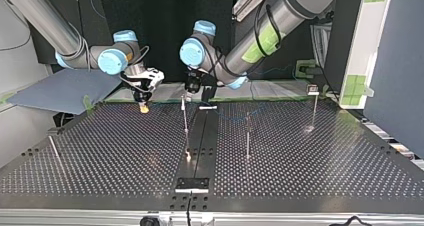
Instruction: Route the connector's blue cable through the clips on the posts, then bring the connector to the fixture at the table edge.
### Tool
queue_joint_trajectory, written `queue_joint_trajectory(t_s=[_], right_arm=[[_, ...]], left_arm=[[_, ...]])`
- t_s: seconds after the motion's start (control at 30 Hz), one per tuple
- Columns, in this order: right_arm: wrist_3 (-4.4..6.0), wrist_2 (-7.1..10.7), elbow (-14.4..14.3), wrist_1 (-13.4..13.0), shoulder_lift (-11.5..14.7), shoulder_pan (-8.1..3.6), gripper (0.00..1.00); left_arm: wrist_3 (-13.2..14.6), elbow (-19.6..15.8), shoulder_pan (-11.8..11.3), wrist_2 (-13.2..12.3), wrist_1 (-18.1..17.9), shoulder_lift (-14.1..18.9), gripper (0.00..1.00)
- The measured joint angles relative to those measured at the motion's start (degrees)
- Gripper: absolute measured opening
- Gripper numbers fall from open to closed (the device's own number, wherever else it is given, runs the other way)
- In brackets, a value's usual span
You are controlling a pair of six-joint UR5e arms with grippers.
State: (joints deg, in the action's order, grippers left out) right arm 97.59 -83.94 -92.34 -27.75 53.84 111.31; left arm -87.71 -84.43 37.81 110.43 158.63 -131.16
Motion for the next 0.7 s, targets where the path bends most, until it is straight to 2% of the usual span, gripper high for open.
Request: queue_joint_trajectory(t_s=[0.7], right_arm=[[0.16,0.34,0.0,-0.06,0.01,-0.03,0.0]], left_arm=[[0.53,-0.01,0.67,0.11,-0.29,0.01,1.0]])
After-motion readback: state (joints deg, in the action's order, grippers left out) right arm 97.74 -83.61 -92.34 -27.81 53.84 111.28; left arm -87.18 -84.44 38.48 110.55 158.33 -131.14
